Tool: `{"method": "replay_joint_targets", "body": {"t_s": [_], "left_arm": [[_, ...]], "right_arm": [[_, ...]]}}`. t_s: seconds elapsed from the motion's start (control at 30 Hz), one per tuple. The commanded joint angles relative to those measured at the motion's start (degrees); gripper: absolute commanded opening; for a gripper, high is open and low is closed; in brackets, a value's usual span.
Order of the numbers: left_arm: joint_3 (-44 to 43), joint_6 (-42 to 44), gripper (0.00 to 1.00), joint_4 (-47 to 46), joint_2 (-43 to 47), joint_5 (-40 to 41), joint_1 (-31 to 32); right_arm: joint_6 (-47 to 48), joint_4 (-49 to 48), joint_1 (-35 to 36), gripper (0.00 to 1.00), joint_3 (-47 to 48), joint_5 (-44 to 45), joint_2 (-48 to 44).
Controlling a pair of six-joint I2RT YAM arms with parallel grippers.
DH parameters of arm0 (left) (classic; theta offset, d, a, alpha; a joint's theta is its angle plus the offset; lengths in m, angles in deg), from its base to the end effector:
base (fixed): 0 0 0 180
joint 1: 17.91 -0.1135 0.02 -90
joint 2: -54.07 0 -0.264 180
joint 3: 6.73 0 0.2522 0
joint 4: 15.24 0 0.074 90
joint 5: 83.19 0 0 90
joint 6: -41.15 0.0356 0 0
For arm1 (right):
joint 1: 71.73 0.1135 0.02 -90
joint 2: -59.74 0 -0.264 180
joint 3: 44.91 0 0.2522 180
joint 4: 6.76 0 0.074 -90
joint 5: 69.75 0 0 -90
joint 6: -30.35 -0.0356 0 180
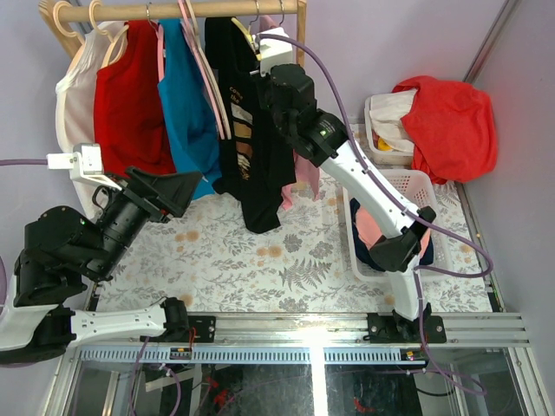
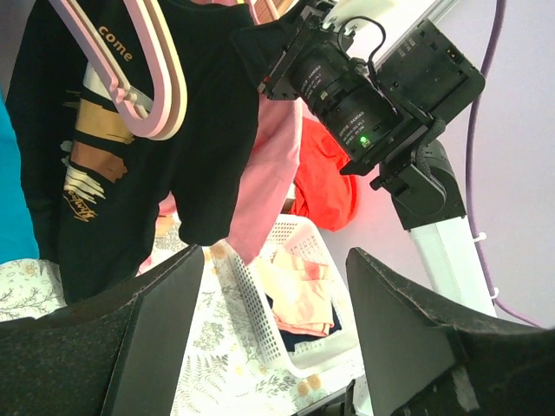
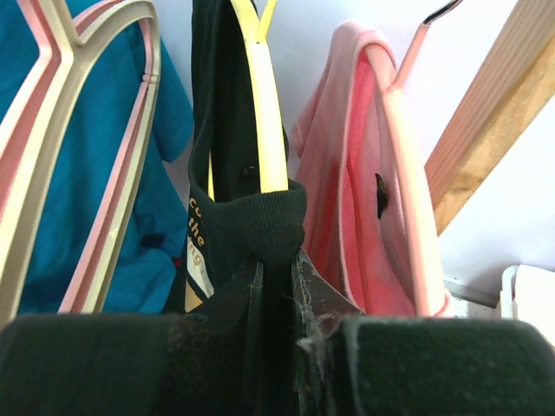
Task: Place the t-shirt on the hanger
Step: Place the hanger at the clothesline.
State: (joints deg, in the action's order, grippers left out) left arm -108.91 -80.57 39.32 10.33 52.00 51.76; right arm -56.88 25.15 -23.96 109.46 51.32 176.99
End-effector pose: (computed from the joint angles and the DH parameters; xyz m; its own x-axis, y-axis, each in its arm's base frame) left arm 0.0446 -0.0476 0.5176 -0.1982 -0.5317 -0.8234 0.3653 0.7395 -0.5654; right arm 0.3134 0.3179 0.5099 0.0749 0.0209 -0.9970 -0.2855 0.9584 -0.0013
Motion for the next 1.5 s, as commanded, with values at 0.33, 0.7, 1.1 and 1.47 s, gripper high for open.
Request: {"method": "replay_joint_targets", "body": {"t_s": [0.33, 0.7, 1.1, 1.47], "left_arm": [[1.23, -0.81, 0.67, -0.63, 0.38, 0.68, -0.09], [1.72, -1.51, 0.67, 0.57, 1.31, 1.48, -0.11], [-0.82, -1.05, 0.67, 2.74, 0.55, 2.18, -0.07], [-4.41, 2.11, 0.69, 3.62, -6.38, 3.67, -0.07]], "right_arm": [[-4.16, -3.18, -0.86, 0.0, -3.22, -6.25, -3.72], [-6.97, 1.43, -0.89, 0.43, -5.46, -12.64, -9.14], [-9.8, 3.78, -0.84, 0.74, -12.45, -19.81, -22.93], [-10.93, 7.53, -0.83, 0.84, -34.52, -19.33, -48.83]]}}
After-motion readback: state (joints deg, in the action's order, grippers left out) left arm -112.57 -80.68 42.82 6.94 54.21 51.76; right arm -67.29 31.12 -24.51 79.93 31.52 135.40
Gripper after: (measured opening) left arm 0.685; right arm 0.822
